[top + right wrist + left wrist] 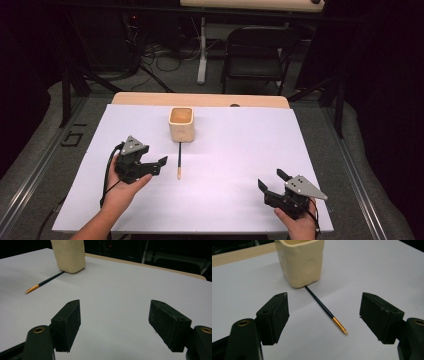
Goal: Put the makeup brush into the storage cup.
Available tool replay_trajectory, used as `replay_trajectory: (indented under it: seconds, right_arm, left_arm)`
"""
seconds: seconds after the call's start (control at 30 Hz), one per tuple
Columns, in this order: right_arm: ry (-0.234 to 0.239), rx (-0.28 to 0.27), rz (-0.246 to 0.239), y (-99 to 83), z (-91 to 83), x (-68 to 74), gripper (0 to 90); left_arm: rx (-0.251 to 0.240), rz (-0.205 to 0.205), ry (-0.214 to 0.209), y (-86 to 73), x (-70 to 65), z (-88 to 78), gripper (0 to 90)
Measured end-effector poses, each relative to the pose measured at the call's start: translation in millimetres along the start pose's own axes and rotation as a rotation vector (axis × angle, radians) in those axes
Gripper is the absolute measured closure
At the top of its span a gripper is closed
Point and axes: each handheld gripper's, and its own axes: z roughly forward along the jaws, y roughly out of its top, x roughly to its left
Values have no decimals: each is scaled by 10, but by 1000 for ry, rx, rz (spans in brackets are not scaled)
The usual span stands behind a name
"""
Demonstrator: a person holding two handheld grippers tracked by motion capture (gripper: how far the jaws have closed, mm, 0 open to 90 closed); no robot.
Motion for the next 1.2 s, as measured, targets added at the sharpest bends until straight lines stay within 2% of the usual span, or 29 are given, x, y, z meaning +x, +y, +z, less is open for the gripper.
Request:
replay_trajectory:
  seconds: [0.3, 0.6, 0.67, 0.7, 1.1, 1.17, 1.2]
  right_arm:
    - [1, 4, 2, -5, 6, 0, 259]
    - [3, 4, 6, -9, 14, 2, 259]
    - [3, 9, 7, -9, 12, 2, 260]
    - [4, 9, 4, -9, 13, 1, 259]
    - [8, 14, 3, -12, 22, -1, 259]
    - [8, 14, 3, -13, 21, -1, 259]
    - [8, 14, 3, -13, 21, -1, 259]
  left_arm:
    - [85, -25, 6, 97, 22, 128, 236]
    - [201, -30, 6, 205, 48, 251, 243]
    - [228, -20, 6, 227, 55, 288, 251]
    - [234, -32, 4, 231, 48, 304, 263]
    - [412, -20, 12, 330, 38, 567, 266]
    - [453, -42, 4, 341, 54, 642, 269]
    - [453, -42, 4, 341, 54, 642, 273]
